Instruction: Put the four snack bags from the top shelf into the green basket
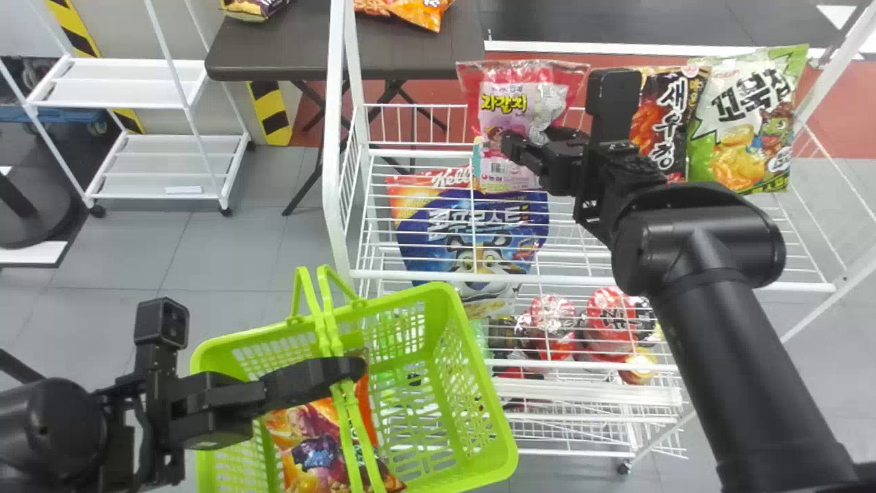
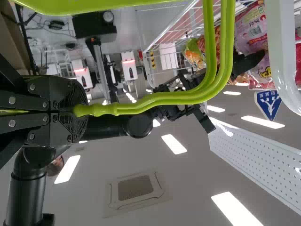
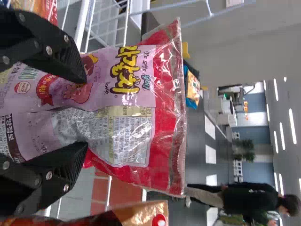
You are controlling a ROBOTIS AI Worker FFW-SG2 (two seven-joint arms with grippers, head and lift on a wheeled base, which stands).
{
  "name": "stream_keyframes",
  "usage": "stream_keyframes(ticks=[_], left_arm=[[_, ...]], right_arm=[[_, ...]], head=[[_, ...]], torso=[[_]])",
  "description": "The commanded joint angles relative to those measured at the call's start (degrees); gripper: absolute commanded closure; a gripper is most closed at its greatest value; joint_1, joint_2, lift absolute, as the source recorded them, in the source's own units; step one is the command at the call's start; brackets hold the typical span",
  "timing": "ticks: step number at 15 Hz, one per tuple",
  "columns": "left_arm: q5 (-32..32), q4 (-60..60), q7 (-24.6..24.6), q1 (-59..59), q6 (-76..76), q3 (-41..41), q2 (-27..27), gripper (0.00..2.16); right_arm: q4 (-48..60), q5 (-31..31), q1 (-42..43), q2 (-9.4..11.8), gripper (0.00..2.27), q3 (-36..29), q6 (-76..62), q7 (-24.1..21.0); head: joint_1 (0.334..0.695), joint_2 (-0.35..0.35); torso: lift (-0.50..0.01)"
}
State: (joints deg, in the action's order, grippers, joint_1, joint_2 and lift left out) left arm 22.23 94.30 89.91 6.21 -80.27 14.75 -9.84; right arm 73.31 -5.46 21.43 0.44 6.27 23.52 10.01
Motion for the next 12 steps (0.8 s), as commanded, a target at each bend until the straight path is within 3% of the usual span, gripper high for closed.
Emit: stream_keyframes(ticks=[1,4,12], left_arm=[[0.00,0.00,0.66,0.03,-0.03,0.01,-0.01,2.15],[0.00,0.09,0.66,0.03,-0.03,-0.16,-0.01,2.15],[0.00,0.09,0.66,-0.05,-0.03,-0.51,-0.01,2.15]], right_arm=[[2.28,-0.17,-1.83,-0.09,2.25,-0.47,-2.46,0.44],[7.29,-1.57,-4.82,0.09,2.25,-2.67,-1.06,3.17],[50.88,-12.65,-25.12,1.49,2.25,-11.02,32.87,7.65]], head=[[0.695,0.011],[0.695,0.012],[0.695,-0.010]], torso=[[0.000],[0.000],[0.000]])
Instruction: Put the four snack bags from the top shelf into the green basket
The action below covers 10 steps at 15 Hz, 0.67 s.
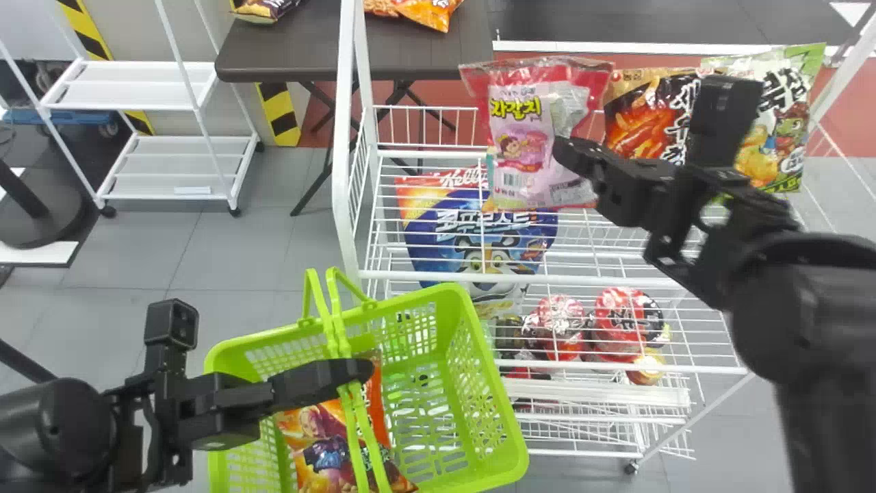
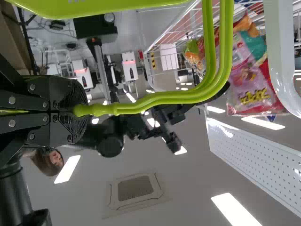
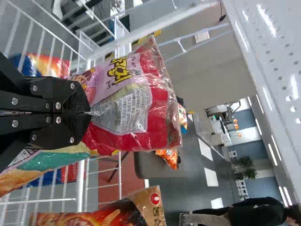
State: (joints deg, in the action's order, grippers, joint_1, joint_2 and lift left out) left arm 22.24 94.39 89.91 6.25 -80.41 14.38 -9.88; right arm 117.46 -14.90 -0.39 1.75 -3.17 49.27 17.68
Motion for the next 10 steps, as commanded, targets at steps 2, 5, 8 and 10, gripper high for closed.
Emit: stream_keyframes(ticks=[2,5,8,10], left_arm=[[0.00,0.01,0.65,-0.09,-0.06,-0.15,0.04,2.15],[0.00,0.01,0.65,-0.09,-0.06,-0.15,0.04,2.15],[0.00,0.01,0.65,-0.01,-0.06,-0.15,0.04,2.15],[0.09,0.01,0.65,-0.01,-0.06,-0.06,0.04,2.15]], right_arm=[[12.88,-8.84,-7.17,0.27,2.25,-2.98,18.72,-0.10],[18.86,-14.46,-10.59,0.36,2.25,-4.21,29.27,-0.10],[20.18,-18.85,-11.65,0.53,2.25,-4.38,38.93,-0.45],[19.91,-19.82,-11.65,0.44,2.25,-3.24,40.81,-1.68]], head=[[0.695,-0.010],[0.695,0.018],[0.695,0.066],[0.695,0.088]], torso=[[0.000],[0.000],[0.000],[0.000]])
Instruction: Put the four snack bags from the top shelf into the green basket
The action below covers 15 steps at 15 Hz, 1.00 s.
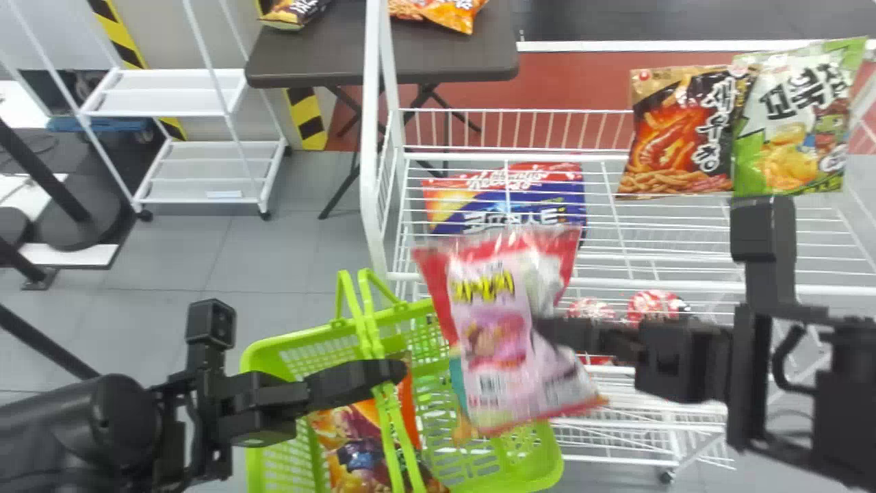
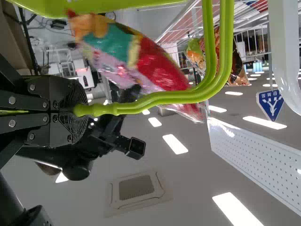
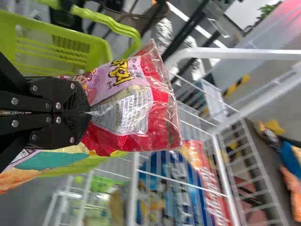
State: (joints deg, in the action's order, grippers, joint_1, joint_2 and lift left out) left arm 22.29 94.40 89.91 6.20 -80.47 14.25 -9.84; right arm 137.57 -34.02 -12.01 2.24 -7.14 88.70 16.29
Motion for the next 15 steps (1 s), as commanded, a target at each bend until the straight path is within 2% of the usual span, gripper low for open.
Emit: stream_keyframes(ticks=[1,5,15], left_arm=[[0.03,0.09,0.66,0.12,0.00,0.08,0.00,2.15],[0.21,0.18,0.66,0.21,0.00,-0.10,0.09,2.15],[0.39,0.35,0.66,0.48,0.00,-0.18,0.09,2.15]], right_arm=[[-0.90,-0.69,-0.12,-0.13,2.25,1.96,1.38,-0.56],[-8.19,0.98,1.46,-0.21,2.25,9.25,0.91,-0.91],[-30.43,2.73,9.81,-1.71,2.25,28.33,-21.94,-2.93]], head=[[0.695,0.097],[0.695,0.159],[0.695,0.350]], torso=[[0.000],[0.000],[0.000]])
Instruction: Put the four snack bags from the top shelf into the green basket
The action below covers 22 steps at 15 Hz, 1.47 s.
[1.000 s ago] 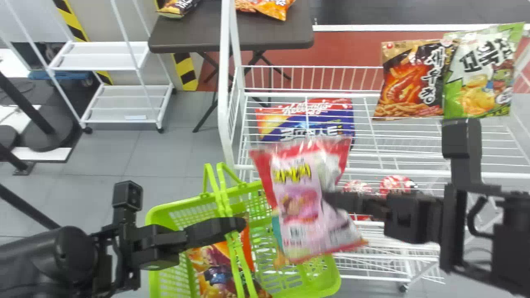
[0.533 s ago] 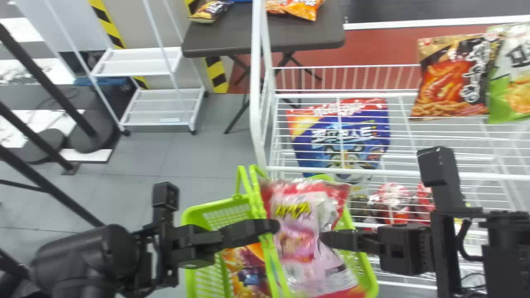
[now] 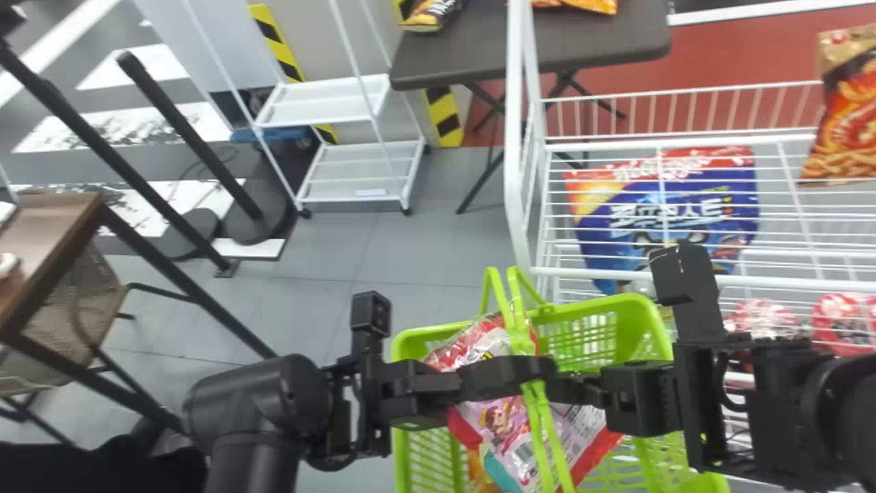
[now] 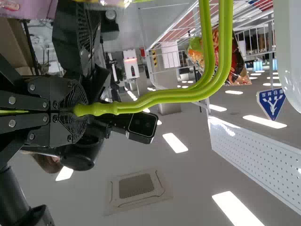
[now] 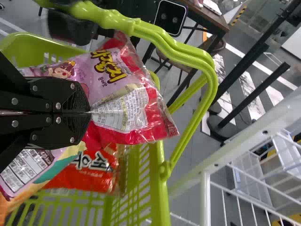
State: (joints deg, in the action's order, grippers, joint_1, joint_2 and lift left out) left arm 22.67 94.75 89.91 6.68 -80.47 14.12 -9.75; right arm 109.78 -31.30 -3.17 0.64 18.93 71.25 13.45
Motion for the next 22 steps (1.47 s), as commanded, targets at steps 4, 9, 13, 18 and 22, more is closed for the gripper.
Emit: stream_keyframes(ticks=[4,9,13,18,22], left_arm=[[0.00,-0.01,0.66,0.09,0.00,0.03,0.00,2.15],[0.09,-0.01,0.66,0.18,0.00,0.20,0.00,2.15],[0.09,-0.01,0.66,0.09,0.00,0.03,0.00,2.15],[0.09,-0.01,0.66,0.18,0.00,-0.15,0.00,2.15],[0.09,-0.01,0.66,0.53,0.00,0.12,0.00,2.15]], right_arm=[[-4.75,0.09,2.11,0.07,0.00,3.57,-6.43,0.79],[8.35,4.93,-1.58,3.23,0.05,-3.64,6.05,1.23],[19.60,6.33,-7.73,4.29,0.05,-19.90,7.28,4.13],[12.48,13.19,-3.16,4.29,0.05,-31.24,-15.74,4.22],[-1.76,21.72,5.01,4.29,0.05,-31.94,-29.81,3.78]], head=[[0.695,0.350],[0.695,0.350],[0.695,0.243],[0.695,-0.017],[0.695,-0.159]], torso=[[0.000],[0.000],[0.000],[0.000],[0.000]])
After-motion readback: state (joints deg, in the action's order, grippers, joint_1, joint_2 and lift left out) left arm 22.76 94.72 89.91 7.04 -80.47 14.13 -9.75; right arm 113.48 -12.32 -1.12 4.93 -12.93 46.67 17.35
